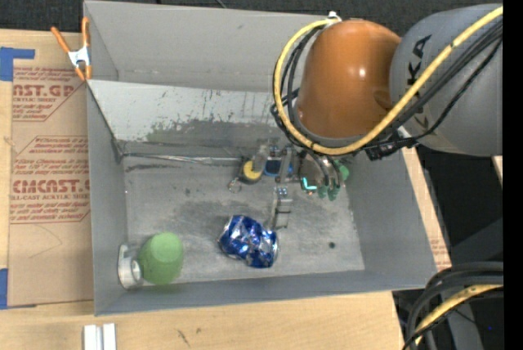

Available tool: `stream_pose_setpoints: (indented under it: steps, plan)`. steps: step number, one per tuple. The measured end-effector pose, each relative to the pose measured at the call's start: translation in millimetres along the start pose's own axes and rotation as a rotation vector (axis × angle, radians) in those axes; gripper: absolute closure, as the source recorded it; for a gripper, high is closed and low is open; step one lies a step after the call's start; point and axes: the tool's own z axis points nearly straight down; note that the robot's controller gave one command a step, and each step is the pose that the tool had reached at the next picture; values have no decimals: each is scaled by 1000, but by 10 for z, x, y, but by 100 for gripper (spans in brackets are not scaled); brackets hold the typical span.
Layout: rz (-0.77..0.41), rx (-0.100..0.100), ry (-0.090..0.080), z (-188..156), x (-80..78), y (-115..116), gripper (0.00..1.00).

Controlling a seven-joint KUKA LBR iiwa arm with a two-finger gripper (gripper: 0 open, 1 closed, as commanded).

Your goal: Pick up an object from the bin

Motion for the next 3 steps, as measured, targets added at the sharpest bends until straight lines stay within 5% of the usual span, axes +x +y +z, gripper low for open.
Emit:
stream_pose_setpoints:
  steps: [1, 2, 3]
  plan:
    - [-21, 0, 3, 965, 189, 241, 0]
    - [65, 2, 1, 1589, 297, -199, 0]
    - [61, 0, -1, 1553, 286, -176, 100]
